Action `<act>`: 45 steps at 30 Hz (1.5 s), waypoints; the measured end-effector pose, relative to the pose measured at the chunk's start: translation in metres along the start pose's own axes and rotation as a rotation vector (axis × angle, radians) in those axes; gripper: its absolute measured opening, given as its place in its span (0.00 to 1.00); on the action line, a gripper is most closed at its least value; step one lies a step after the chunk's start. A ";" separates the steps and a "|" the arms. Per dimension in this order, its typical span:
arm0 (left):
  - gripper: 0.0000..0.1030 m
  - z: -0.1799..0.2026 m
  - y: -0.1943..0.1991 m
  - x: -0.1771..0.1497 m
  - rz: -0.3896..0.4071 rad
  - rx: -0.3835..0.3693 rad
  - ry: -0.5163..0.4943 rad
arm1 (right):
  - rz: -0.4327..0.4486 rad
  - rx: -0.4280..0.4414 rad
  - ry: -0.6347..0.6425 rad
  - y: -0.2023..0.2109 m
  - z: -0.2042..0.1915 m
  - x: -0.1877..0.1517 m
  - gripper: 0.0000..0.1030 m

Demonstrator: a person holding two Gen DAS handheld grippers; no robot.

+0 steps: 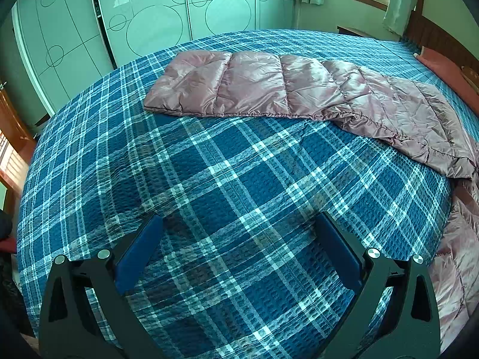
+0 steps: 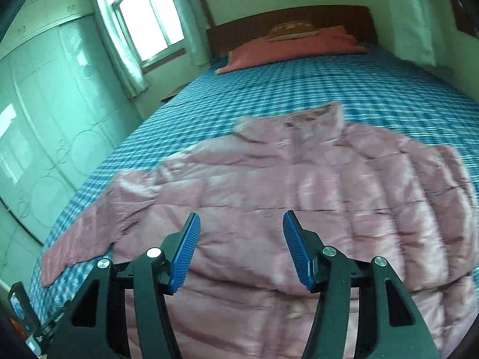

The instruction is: Fold large clothes

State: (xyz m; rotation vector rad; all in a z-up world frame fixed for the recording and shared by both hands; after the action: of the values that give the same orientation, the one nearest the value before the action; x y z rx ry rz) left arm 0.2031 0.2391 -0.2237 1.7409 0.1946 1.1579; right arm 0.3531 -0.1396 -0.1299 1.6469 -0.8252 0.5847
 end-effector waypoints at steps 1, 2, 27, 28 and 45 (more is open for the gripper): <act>0.98 0.000 0.000 0.000 0.000 0.001 0.000 | -0.008 -0.072 -0.016 -0.001 0.029 -0.001 0.41; 0.98 -0.002 0.000 0.001 0.001 0.000 0.000 | -0.018 -0.130 -0.034 -0.002 0.053 -0.004 0.40; 0.98 -0.002 -0.001 0.002 0.008 -0.001 -0.001 | -0.101 -0.326 -0.089 -0.057 0.161 0.002 0.53; 0.98 -0.001 0.000 0.000 0.007 -0.001 -0.001 | -0.084 -0.340 -0.065 -0.056 0.158 0.002 0.53; 0.98 -0.002 -0.001 0.001 0.013 -0.004 0.000 | -0.081 -0.307 0.021 -0.043 0.095 -0.033 0.56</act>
State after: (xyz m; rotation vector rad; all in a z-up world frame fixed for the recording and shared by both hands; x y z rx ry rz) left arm 0.2029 0.2413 -0.2234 1.7405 0.1810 1.1672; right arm 0.3611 -0.2208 -0.2030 1.3843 -0.7862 0.3963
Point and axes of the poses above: each gripper's, at about its wrist camera, not at the fingertips, and y roughly against the way its jaws point, z to its right, x to its top, the point moved 6 cm from there along -y, roughly the way its jaws point, and after that the axes turned 3 degrees about z, right-handed, at the moved point
